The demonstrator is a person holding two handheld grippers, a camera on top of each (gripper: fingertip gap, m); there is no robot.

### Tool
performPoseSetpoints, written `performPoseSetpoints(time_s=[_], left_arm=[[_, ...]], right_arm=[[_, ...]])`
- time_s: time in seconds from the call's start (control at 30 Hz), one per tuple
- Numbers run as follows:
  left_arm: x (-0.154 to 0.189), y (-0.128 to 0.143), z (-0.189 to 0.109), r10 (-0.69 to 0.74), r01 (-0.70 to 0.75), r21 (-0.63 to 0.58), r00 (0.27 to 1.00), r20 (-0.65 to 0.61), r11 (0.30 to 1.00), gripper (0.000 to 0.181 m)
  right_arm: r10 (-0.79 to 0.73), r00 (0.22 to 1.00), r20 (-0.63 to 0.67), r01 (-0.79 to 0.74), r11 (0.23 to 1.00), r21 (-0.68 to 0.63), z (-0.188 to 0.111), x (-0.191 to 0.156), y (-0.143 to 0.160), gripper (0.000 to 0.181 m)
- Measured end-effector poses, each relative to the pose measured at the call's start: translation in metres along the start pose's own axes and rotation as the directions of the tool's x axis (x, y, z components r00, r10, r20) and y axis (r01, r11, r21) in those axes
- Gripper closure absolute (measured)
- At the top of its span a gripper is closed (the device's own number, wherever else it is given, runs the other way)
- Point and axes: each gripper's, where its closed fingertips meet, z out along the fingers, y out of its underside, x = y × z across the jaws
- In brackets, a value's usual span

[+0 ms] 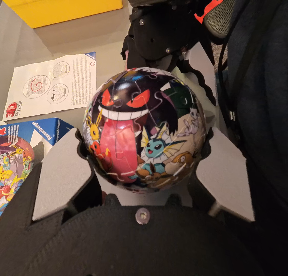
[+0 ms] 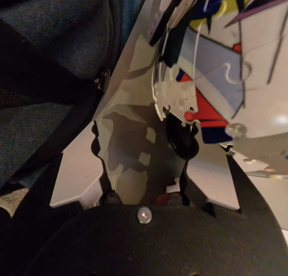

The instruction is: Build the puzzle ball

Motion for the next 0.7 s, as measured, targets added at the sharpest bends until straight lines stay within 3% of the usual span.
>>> performPoseSetpoints(time_s=[0.7], left_arm=[[-0.003, -0.004, 0.013, -0.05, 0.048, -0.093, 0.999, -0.014, 0.995, 0.039]], right_arm=[[-0.017, 1.0, -0.007, 0.017, 0.997, 0.07, -0.033, -0.014, 0.016, 0.069]])
